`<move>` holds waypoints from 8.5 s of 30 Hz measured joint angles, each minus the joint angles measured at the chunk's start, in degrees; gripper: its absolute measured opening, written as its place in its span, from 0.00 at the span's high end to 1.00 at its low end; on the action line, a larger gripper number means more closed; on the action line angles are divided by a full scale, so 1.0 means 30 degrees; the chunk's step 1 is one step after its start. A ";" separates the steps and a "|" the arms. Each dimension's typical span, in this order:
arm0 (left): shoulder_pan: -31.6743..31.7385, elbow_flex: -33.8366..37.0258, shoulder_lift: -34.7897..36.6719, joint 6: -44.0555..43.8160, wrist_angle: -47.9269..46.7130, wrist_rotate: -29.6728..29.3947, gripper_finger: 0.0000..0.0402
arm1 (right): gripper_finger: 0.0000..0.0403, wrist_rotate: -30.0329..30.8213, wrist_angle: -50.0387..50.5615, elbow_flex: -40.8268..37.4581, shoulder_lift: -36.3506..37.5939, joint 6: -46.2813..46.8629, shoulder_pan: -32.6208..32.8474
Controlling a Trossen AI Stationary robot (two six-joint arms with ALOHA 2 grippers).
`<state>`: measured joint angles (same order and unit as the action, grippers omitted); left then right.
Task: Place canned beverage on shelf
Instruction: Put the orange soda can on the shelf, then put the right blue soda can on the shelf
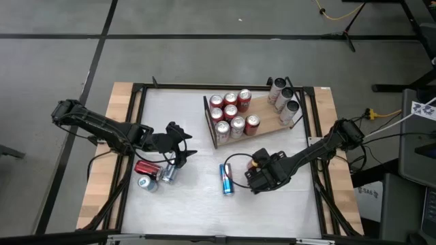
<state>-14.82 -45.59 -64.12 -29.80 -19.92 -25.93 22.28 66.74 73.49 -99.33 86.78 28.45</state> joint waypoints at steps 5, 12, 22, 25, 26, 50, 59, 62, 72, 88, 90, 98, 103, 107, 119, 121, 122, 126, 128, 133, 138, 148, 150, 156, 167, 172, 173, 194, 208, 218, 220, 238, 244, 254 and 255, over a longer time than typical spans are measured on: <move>0.0005 0.0003 0.0000 0.0007 0.0000 0.0000 0.21 | 0.16 -0.0007 -0.0022 0.0000 0.0000 -0.0007 0.0002; 0.0004 0.0003 0.0000 0.0006 0.0000 0.0000 0.21 | 0.16 -0.0087 -0.0473 0.0000 0.0000 -0.0174 0.0007; -0.0002 -0.0002 0.0000 0.0006 0.0000 0.0000 0.21 | 0.16 0.0014 -0.1270 0.0000 0.0000 -0.0233 0.0000; -0.0002 0.0003 0.0000 0.0004 0.0000 0.0000 0.21 | 0.16 0.0178 -0.1443 0.0000 0.0000 -0.0143 0.0004; -0.0002 0.0003 0.0000 0.0007 -0.0007 0.0000 0.21 | 0.16 0.0300 -0.1439 0.0000 0.0000 0.0046 0.0004; 0.0000 0.0003 -0.0007 0.0000 -0.0002 0.0000 0.21 | 0.16 0.0369 -0.1377 0.0000 0.0029 -0.2366 -0.0645; -0.0002 0.0003 -0.0007 0.0000 -0.0007 -0.0007 0.21 | 0.16 0.0350 -0.1462 0.0000 0.0036 -0.5984 -0.0634; -0.0002 0.0003 -0.0007 0.0000 -0.0007 -0.0007 0.21 | 0.17 0.0275 -0.1600 0.0000 0.0044 -0.5914 -0.0627; 0.0005 0.0000 -0.0007 0.0000 -0.0004 -0.0032 0.21 | 0.29 0.0596 -0.2109 0.0000 0.0058 -0.2401 -0.0627; -0.0002 -0.0004 -0.0007 0.0000 0.0000 -0.0048 0.21 | 0.28 0.0809 0.5134 0.5425 0.0036 -0.1740 -0.1602; 0.0002 0.0003 -0.0007 0.0000 -0.0007 -0.0051 0.21 | 0.29 0.0951 0.6356 0.6879 0.0044 -0.2590 -0.2064; -0.0002 0.0003 -0.0007 0.0000 0.0000 -0.0051 0.21 | 0.28 0.2705 0.7715 1.3254 0.0066 -0.7708 -0.5079; 0.0001 0.0003 -0.0007 0.0000 0.0000 -0.0058 0.21 | 0.28 0.3964 0.7814 1.6068 0.0080 -1.0423 -0.7712; 0.0000 0.0001 -0.0007 0.0000 0.0002 -0.0058 0.21 | 0.28 0.4009 0.7765 1.6859 0.0095 -1.2085 -0.9849; -0.0001 0.0003 -0.0007 -0.0005 -0.0015 -0.0069 0.21 | 0.28 0.1833 0.7332 1.5258 -0.0360 -1.4153 -1.2826; -0.0002 -0.0001 -0.0007 0.0000 -0.0015 -0.0073 0.21 | 0.28 0.1684 0.7284 1.4523 -0.0379 -1.4134 -1.2866; -0.0002 0.0003 -0.0007 -0.0002 -0.0015 -0.0073 0.21 | 0.28 0.1674 0.7086 1.4102 -0.0373 -1.4113 -1.2866; 0.0000 0.0003 -0.0007 -0.0007 -0.0022 -0.0073 0.21 | 0.28 0.1751 0.5653 1.2545 -0.0379 -1.4125 -1.2881; -0.0002 0.0003 -0.0007 -0.0008 -0.0036 -0.0072 0.21 | 0.28 0.1862 0.5094 1.1994 -0.0379 -1.4270 -1.2994; -0.0002 0.0003 -0.0007 -0.0007 -0.0036 -0.0071 0.21 | 0.28 0.1615 0.4090 1.0951 -0.0379 -1.4613 -1.3273; -0.0002 0.0003 -0.0007 -0.0014 -0.0036 -0.0066 0.21 | 0.28 0.1117 0.3324 0.9923 -0.0376 -1.4969 -1.3526; 0.0003 0.0003 -0.0007 -0.0013 -0.0036 -0.0124 0.21 | 0.28 0.0605 0.1159 0.7908 -0.0372 -1.5075 -1.3779; 0.0005 0.0003 -0.0016 -0.0009 -0.0036 -0.0125 0.21 | 0.28 0.0438 0.0729 0.7537 -0.0372 -1.5075 -1.3908; -0.0002 0.0003 -0.0386 -0.0008 -0.0003 -0.0160 0.21 | 0.28 -0.0011 -0.0353 0.6602 -0.0364 -1.5098 -1.4032; -0.0002 0.0018 -0.2033 -0.0015 0.0174 -0.0146 0.21 | 0.26 -0.0510 -0.1419 0.5644 -0.0357 -1.5103 -1.4171; -0.0002 0.0018 -0.2033 -0.0015 0.0278 -0.0146 0.21 | 0.18 -0.0517 -0.1384 0.5632 -0.0357 -1.5103 -1.4149; -0.0002 0.0018 -0.2033 -0.0015 0.0296 -0.0147 0.21 | 0.17 -0.0511 -0.1385 0.5632 -0.0357 -1.5103 -1.4149; -0.0002 0.0018 -0.2025 -0.0007 0.0501 -0.0143 0.21 | 0.12 -0.0503 -0.1147 0.5634 -0.0207 -1.5110 -1.4134; 0.0002 0.0018 -0.2018 -0.0203 0.0543 0.0228 0.21 | 0.12 0.0026 0.1789 0.8400 0.2128 -1.6498 -1.3921; -0.0001 0.0004 -0.2018 -0.2903 0.0522 0.1049 0.21 | 0.12 0.2970 0.2974 0.8488 0.5259 -1.7512 -0.9773; 0.0001 -0.0004 -0.2018 -0.3631 0.0539 0.1053 0.21 | 0.12 0.3273 0.3124 0.8490 0.5557 -1.7481 -0.8453; -0.0002 -0.0004 -0.2018 -0.5537 0.0539 0.1899 0.21 | 0.12 0.4465 -0.4823 0.1813 0.5581 -1.0571 0.1528; -0.0002 -0.0004 -0.2018 -0.5544 0.0546 0.1894 0.21 | 0.12 0.3877 -1.1967 -0.1500 0.5435 -1.0934 0.1778; -0.0002 -0.0004 -0.2011 -0.5595 0.0540 0.1861 0.21 | 0.12 0.4277 -1.5723 -0.2608 0.2916 -0.9350 0.1239; -0.0002 -0.0004 -0.2011 -0.5595 0.0546 0.1836 0.21 | 0.12 0.4263 -1.5648 -0.2608 0.2627 -0.8885 0.1192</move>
<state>-14.83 -45.60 -70.15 -46.59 -18.28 -20.43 35.07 19.80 65.67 -91.45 60.13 32.02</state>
